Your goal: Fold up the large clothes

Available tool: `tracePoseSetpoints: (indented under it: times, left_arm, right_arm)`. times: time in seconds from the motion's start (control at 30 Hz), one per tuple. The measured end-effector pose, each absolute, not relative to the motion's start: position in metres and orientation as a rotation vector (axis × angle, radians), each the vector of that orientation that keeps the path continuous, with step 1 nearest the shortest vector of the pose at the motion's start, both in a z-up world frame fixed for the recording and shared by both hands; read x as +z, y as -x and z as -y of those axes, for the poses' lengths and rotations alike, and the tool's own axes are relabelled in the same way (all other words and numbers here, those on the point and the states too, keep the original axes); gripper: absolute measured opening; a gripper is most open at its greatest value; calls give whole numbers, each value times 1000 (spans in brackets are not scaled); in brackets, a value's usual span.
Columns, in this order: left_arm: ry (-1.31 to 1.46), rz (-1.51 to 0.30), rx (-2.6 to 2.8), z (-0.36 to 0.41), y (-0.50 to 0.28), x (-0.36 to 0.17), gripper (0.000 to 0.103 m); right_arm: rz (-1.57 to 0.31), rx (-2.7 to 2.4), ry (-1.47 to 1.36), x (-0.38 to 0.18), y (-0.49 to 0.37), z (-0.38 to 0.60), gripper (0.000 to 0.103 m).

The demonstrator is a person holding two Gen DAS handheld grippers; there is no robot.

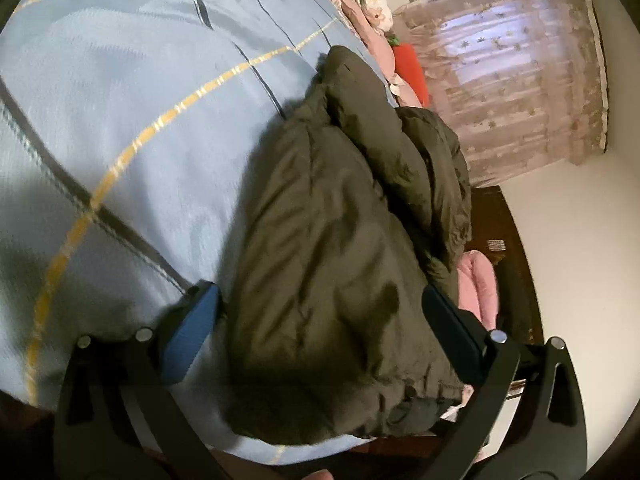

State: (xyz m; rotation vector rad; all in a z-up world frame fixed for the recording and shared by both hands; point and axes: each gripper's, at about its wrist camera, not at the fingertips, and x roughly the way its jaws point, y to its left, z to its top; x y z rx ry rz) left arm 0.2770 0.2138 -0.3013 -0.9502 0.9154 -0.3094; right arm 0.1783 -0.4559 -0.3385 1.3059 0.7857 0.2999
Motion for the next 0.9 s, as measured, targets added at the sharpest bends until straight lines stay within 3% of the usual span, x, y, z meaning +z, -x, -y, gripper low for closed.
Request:
tracePoseSetpoints:
  times: [0.63,0.7,0.8,0.83,0.9]
  left_arm:
    - [1185,-891,-382,-144,-247,-327,101]
    - [1176,-868,-352,-139,-246,-327,100]
    - [1182,-848,-330,-140,-242,-326,94]
    - [1182,-849,-323,-142,-241,-326,87]
    - [1182,-855,-301,-148,-239,-329,59]
  right_arm:
    - [-756,317,-1329,-331,-188,418,99]
    - [-738,293,-1350,-335,-187,419,90]
    - [-747,233,-1363,-342,-184,424,56]
    - [-761,222,-1360,-344,-184,424,41]
    - [-765,217,-1325,-341,-185,424,29]
